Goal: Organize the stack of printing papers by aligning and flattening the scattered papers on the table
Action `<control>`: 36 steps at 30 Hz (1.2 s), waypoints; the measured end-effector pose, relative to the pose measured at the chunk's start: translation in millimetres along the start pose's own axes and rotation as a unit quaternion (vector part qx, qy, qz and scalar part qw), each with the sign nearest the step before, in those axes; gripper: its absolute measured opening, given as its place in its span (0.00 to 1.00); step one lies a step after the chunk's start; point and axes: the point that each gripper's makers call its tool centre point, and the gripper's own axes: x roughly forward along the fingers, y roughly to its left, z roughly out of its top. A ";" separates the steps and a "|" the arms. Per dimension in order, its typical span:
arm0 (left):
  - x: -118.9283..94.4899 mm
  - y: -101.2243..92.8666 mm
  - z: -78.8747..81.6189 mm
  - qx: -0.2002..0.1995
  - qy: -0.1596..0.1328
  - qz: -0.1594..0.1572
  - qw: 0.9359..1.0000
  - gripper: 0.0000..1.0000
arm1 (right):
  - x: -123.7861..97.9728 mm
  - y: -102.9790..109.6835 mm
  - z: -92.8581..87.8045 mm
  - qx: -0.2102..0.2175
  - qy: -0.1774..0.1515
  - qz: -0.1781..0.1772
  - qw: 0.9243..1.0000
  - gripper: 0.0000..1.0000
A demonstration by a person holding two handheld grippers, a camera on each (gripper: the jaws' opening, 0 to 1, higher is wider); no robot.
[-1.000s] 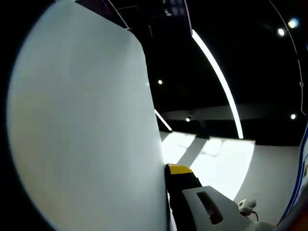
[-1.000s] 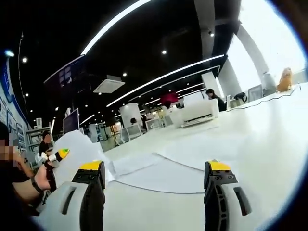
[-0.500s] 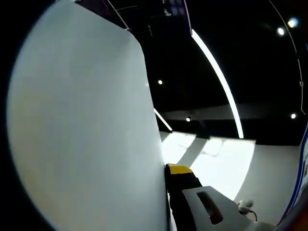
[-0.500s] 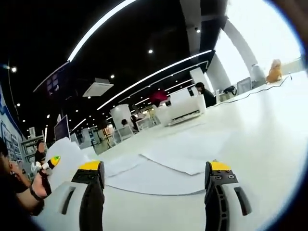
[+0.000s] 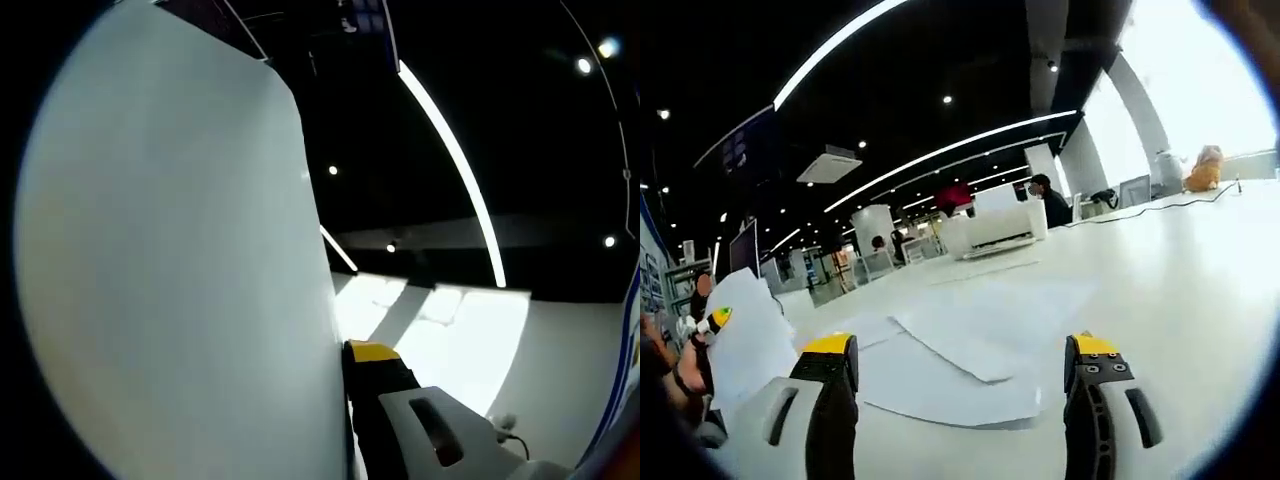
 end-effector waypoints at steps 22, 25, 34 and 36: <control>0.1 0.0 -0.2 0.000 0.000 0.000 1.000 0.06 | 34.4 -56.4 15.7 -0.015 0.000 -0.031 0.999 0.79; 0.0 0.1 -0.2 0.000 0.000 0.000 1.000 0.06 | 37.4 -62.9 16.5 -0.016 0.003 -0.036 0.999 0.79; 0.8 0.4 -1.6 0.003 0.005 0.001 1.000 0.07 | 56.5 -71.1 11.6 -0.072 0.029 -0.037 0.996 0.79; 0.8 0.1 -2.0 0.004 0.006 0.001 1.000 0.07 | 61.8 -73.6 10.9 -0.072 0.034 -0.036 0.996 0.79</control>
